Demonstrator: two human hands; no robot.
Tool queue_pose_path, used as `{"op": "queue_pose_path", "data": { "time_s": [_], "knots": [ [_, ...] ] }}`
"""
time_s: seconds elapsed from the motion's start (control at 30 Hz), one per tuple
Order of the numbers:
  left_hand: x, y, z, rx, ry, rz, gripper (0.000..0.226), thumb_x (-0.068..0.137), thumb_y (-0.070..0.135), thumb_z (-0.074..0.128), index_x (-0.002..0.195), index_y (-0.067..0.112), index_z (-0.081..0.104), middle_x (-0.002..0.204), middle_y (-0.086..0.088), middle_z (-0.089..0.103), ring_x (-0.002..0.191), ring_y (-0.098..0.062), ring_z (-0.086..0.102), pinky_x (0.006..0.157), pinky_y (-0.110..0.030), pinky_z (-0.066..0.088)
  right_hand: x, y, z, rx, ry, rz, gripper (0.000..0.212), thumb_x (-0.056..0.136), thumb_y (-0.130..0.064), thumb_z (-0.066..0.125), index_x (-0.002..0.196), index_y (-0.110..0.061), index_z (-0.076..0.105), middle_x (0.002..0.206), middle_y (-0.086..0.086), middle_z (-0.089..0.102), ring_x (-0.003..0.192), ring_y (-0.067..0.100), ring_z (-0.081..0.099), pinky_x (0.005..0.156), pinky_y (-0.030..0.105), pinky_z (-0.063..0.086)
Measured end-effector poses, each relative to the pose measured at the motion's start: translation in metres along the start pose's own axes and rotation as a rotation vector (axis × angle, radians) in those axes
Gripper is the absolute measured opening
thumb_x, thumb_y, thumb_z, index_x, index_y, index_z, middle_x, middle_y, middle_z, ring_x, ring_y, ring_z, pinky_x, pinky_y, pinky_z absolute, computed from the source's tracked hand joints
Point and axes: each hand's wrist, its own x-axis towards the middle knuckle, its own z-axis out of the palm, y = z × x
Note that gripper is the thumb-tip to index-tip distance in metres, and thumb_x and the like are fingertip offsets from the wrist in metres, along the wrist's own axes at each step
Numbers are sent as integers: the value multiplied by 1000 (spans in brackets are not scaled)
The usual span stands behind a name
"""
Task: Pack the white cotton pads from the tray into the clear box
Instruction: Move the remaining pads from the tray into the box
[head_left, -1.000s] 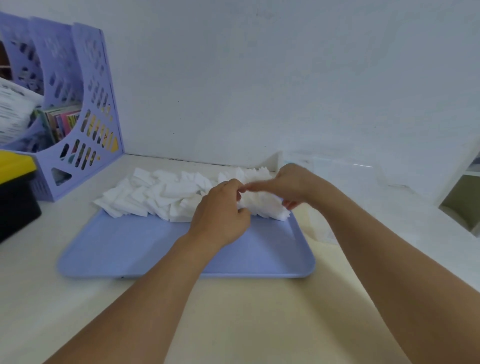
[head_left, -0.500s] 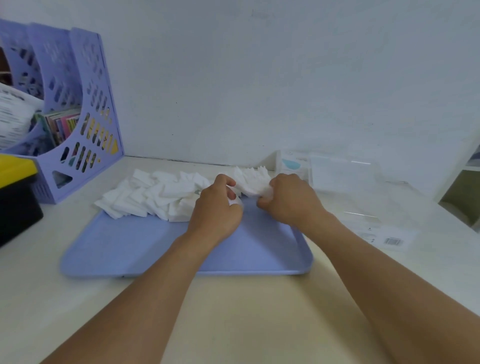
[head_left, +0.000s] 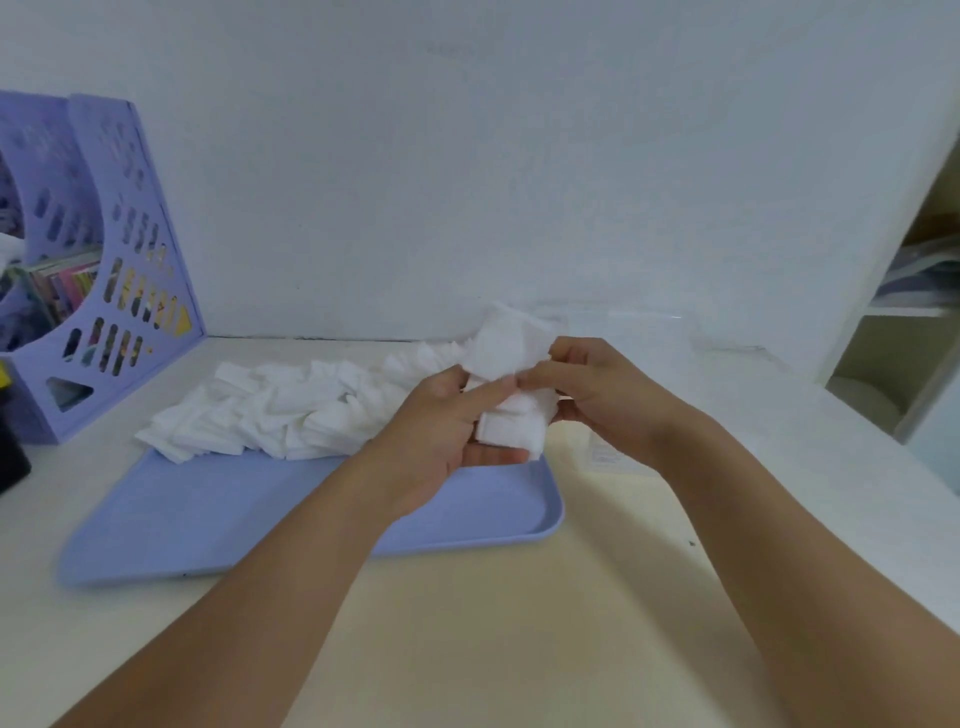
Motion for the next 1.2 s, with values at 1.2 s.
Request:
{"op": "queue_pose_path", "data": {
  "time_s": [1.2],
  "knots": [
    [11, -21, 1, -145, 117, 22, 31, 93, -4, 62, 122, 7, 64, 113, -15, 75, 96, -30, 75, 77, -33, 63, 3, 12, -28, -74, -8, -93, 23, 92, -18, 72, 113, -9, 76, 111, 23, 72, 87, 20, 62, 72, 32, 47]
  ]
}}
